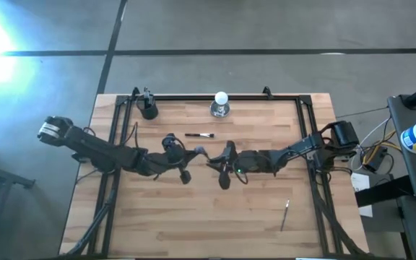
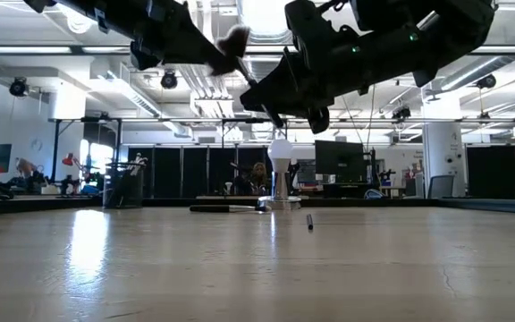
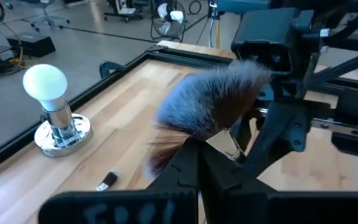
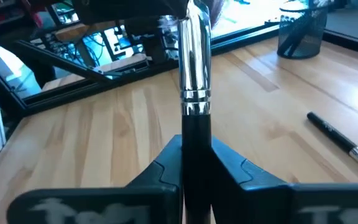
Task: Put items in baskets/containers
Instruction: Put the black highlighter brush into the black brush holder
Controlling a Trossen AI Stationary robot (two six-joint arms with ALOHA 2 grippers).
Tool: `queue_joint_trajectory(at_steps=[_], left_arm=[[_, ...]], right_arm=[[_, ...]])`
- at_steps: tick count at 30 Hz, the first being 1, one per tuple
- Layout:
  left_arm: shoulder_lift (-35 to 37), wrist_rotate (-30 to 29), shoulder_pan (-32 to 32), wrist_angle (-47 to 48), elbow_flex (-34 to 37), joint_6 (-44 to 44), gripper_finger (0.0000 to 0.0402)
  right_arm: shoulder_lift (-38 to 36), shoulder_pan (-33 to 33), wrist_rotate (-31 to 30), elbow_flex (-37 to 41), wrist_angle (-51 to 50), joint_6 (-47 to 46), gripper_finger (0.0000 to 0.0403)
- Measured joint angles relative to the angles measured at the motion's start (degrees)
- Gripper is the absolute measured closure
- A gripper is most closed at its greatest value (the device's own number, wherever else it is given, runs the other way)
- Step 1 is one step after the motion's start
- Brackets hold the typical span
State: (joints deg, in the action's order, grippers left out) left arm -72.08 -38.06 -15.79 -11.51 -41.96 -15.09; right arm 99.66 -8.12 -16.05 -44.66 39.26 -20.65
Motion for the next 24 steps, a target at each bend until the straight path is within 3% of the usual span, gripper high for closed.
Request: queue_joint_trajectory(at_steps=[5,9,18,24], left_arm=[[1.37,0.82,-0.02,-0.06,0.12,-2.40,0.0395],[3.04,4.92,-0.04,-2.70,2.22,-2.80,0.0371],[3.53,15.79,1.01,-39.38,16.57,-2.76,0.0314],[2.93,22.45,4.31,-42.83,17.79,-3.26,0.0307]], right_arm=[[-0.50,-0.15,0.00,0.01,1.51,2.16,0.0365],[-1.75,-0.36,0.45,0.09,2.83,4.27,0.0365],[-2.91,-0.61,5.77,0.11,9.53,6.52,0.0365],[-2.91,-0.61,9.68,-0.21,11.84,7.71,0.0365]])
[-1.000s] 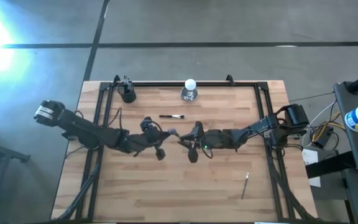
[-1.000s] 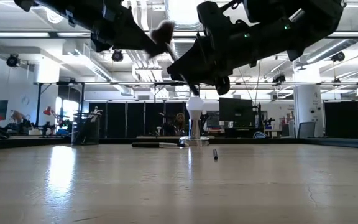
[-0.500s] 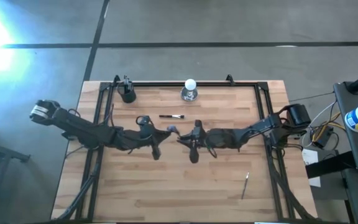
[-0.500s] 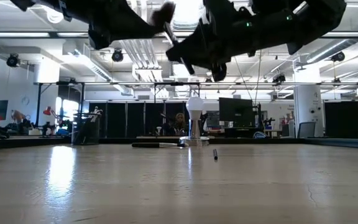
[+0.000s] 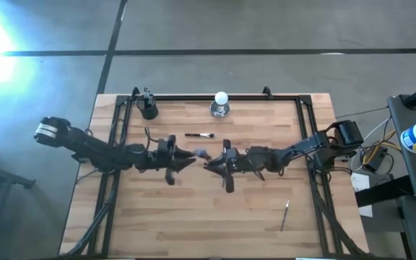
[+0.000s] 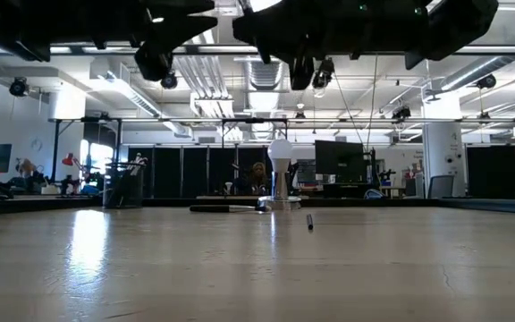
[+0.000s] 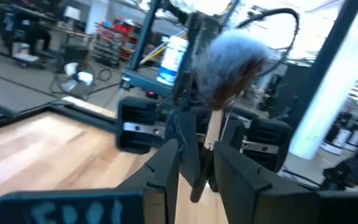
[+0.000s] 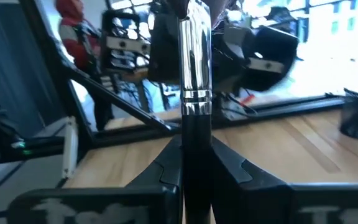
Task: Put items in baskets/containers
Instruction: Put the black highlighter brush into the black brush holder
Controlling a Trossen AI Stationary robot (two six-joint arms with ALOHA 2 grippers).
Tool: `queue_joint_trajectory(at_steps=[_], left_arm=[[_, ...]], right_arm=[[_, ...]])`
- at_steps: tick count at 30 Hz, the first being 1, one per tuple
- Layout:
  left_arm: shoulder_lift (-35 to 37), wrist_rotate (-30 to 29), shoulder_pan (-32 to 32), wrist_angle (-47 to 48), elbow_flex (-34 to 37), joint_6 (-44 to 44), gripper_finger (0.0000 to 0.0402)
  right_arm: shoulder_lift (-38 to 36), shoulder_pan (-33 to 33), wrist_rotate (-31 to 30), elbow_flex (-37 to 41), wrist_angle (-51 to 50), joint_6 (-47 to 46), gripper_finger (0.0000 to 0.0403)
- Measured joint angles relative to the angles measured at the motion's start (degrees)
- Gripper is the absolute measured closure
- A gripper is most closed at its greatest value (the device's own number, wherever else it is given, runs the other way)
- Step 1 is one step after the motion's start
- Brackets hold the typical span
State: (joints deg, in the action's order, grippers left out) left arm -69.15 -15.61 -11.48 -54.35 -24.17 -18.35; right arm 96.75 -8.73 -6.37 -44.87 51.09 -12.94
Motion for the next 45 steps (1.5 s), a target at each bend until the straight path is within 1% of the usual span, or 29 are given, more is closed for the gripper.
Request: queue_joint_trajectory(at_steps=[2,6,9,12,20,22,25,26,28,30,33,36,39,42,44,45], left_arm=[[-0.62,2.33,0.79,0.01,-1.24,0.87,0.0307],[-2.77,9.13,1.84,-0.08,-4.86,4.46,0.0307],[-4.56,11.04,2.34,0.58,-7.52,7.06,0.0307],[-6.08,14.71,2.99,1.14,-9.76,8.97,0.0307],[-8.08,21.43,3.85,1.45,-14.22,13.85,0.0310],[-8.08,21.84,3.99,1.95,-14.88,14.00,0.0322],[-7.57,21.95,4.20,2.86,-15.23,15.21,0.0364],[-7.34,21.95,4.27,2.94,-15.23,15.30,0.0372],[-6.12,21.77,4.63,4.23,-15.23,15.29,0.0371],[-3.89,20.42,5.21,6.32,-15.24,15.43,0.0371],[0.41,15.60,6.37,13.21,-15.21,15.90,0.0371],[5.49,10.65,7.95,21.96,-15.10,16.39,0.0371],[10.49,5.45,10.38,29.61,-15.10,16.41,0.0372],[14.84,-7.17,13.50,37.47,-15.12,17.41,0.0377],[17.15,-12.66,15.28,42.53,-15.10,17.42,0.0377],[18.19,-13.78,16.42,44.81,-15.09,17.39,0.0377]], right_arm=[[0.00,0.00,1.34,-0.76,0.41,0.22,0.0365],[0.01,0.00,2.46,-2.03,0.20,1.02,0.0365],[0.02,0.03,3.68,-2.83,0.26,1.21,0.0365],[0.02,0.00,3.91,-3.03,0.18,1.37,0.0365],[0.04,-0.02,5.61,-3.14,0.30,1.65,0.0365],[0.04,-0.05,5.69,-3.14,0.30,1.74,0.0365],[0.04,-0.05,5.77,-3.14,0.24,1.45,0.0365],[0.04,-0.05,5.85,-3.14,0.21,1.34,0.0362],[0.04,-0.05,5.38,-3.14,0.10,1.39,0.0338],[-0.09,0.05,4.89,-2.98,-0.98,1.36,0.0303],[-1.49,0.35,4.38,-2.56,-4.79,2.19,0.0261],[-3.62,0.72,2.93,-1.54,-7.35,3.05,0.0250],[-5.35,1.03,0.63,0.52,-7.92,3.97,0.0270],[-6.54,0.76,1.27,2.55,-8.21,4.42,0.0311],[-7.37,0.87,1.48,3.93,-7.89,4.63,0.0342],[-7.51,1.09,1.25,4.43,-7.22,4.69,0.0357]])
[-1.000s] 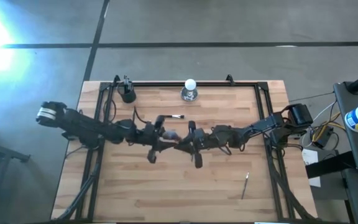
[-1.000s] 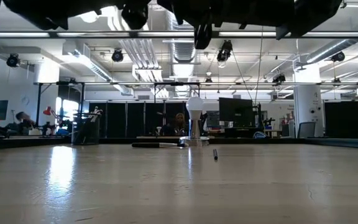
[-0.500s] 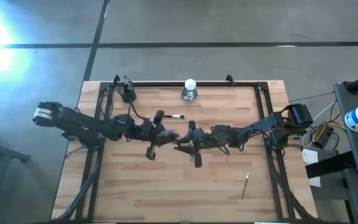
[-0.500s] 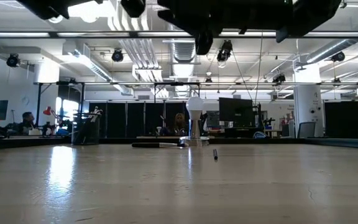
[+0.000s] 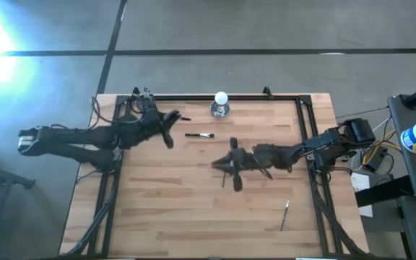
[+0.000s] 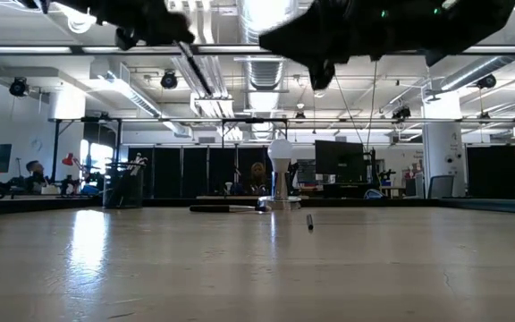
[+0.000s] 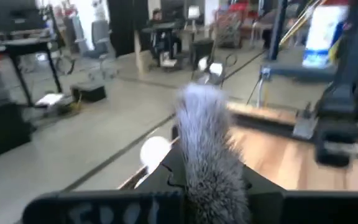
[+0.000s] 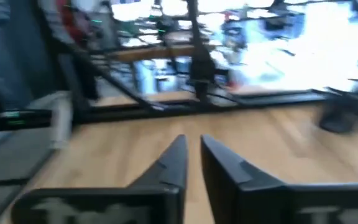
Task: Put items in baskets/containers
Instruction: Put the black highlighter brush into the black brush holder
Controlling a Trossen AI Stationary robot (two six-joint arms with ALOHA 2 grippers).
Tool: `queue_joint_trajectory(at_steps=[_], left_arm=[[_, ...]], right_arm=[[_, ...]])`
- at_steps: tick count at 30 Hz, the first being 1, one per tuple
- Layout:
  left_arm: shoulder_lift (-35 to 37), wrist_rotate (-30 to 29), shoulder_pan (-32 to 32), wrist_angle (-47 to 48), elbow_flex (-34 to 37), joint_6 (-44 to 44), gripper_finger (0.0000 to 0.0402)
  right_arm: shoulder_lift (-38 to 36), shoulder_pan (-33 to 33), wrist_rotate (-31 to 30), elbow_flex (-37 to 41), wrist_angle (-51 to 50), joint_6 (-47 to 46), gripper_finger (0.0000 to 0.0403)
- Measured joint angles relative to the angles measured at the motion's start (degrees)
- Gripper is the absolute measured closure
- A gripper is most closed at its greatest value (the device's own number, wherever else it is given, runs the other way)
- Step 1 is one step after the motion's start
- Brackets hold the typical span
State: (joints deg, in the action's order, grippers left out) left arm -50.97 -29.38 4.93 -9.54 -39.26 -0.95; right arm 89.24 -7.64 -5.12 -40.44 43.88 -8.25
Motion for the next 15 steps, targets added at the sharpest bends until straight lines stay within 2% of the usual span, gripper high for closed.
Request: queue_joint_trajectory(at_steps=[3,10,15], left_arm=[[2.83,-1.94,4.41,5.04,0.03,-1.28,0.0377],[5.67,-3.60,18.64,17.70,-0.39,-7.25,0.0377],[4.09,2.34,30.27,27.11,-2.32,-10.22,0.0377]], right_arm=[[-0.27,0.39,-1.26,1.45,-0.30,-0.13,0.0389],[-0.42,0.56,-1.16,2.74,0.01,-0.42,0.0394],[-0.73,0.41,-0.64,3.04,0.17,-0.28,0.0394]])
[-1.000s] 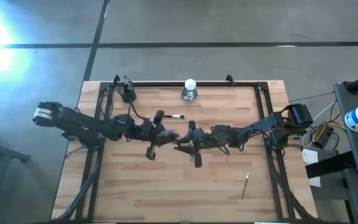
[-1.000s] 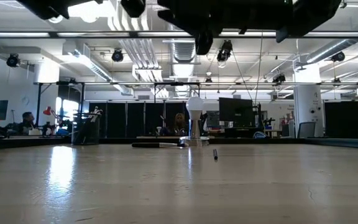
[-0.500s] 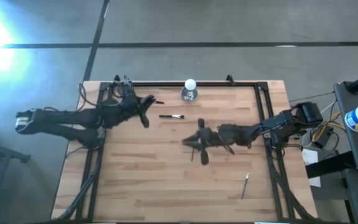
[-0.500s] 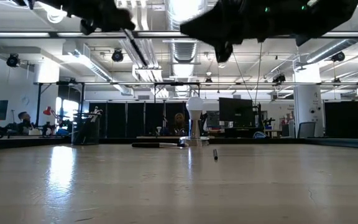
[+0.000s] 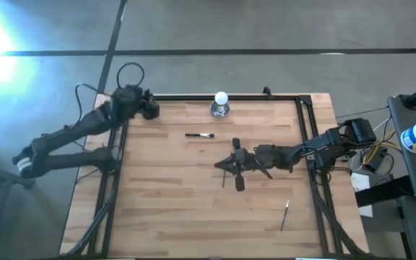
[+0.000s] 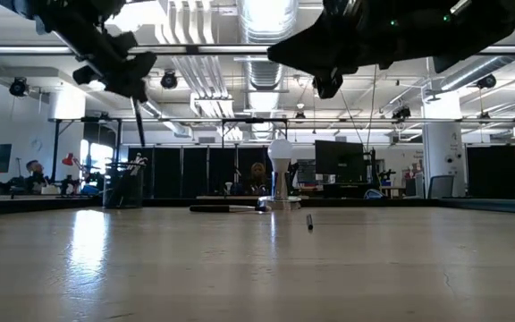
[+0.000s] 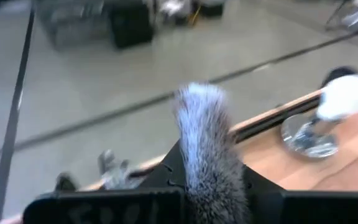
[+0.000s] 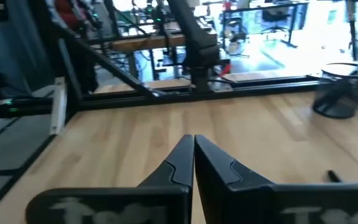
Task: Put items in baskets/containers
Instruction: Put the black highlighter brush into the black brush holder
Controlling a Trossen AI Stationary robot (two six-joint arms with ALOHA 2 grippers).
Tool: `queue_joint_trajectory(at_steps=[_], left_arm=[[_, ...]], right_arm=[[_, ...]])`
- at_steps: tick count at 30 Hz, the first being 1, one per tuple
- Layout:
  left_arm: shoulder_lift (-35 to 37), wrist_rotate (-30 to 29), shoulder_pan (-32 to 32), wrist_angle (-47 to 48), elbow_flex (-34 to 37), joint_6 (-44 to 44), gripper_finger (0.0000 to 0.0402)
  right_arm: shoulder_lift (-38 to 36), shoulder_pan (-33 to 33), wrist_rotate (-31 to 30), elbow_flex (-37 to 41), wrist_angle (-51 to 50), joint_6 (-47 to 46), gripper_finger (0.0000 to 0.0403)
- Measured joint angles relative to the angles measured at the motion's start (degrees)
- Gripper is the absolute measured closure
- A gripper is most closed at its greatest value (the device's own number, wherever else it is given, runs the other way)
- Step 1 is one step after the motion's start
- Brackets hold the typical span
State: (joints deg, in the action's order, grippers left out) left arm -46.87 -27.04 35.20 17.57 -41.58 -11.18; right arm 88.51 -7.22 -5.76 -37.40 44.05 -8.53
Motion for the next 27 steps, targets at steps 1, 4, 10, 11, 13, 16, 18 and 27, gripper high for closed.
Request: queue_joint_trajectory(at_steps=[1,4,10,11,13,16,18,27], left_arm=[[-0.57,1.43,2.22,1.20,-0.40,-0.27,0.0377],[-2.68,4.26,7.55,4.15,-2.10,-0.14,0.0377],[-8.69,5.15,13.82,7.56,-4.63,2.29,0.0377],[-9.92,5.21,14.44,7.86,-4.96,2.50,0.0377],[-12.60,5.48,15.37,8.39,-5.39,2.98,0.0377],[-16.55,5.57,16.28,8.35,-6.29,3.88,0.0377],[-19.10,5.59,16.85,8.39,-6.94,4.18,0.0377],[-25.50,5.63,17.73,16.98,-10.17,3.60,0.0346]], right_arm=[[0.00,0.03,-0.03,0.04,-0.09,0.10,0.0394],[0.00,0.24,-0.46,0.06,-0.13,0.21,0.0394],[0.00,0.12,-0.22,0.15,-0.13,1.11,0.0394],[0.00,0.21,-0.29,0.17,-0.14,1.24,0.0394],[0.00,0.22,-0.35,0.21,-0.13,1.24,0.0394],[-0.01,0.07,-0.20,0.24,-0.15,1.24,0.0394],[0.00,0.10,-0.22,0.24,-0.15,1.24,0.0394],[0.00,0.11,-0.23,0.26,-0.56,1.26,0.0394]])
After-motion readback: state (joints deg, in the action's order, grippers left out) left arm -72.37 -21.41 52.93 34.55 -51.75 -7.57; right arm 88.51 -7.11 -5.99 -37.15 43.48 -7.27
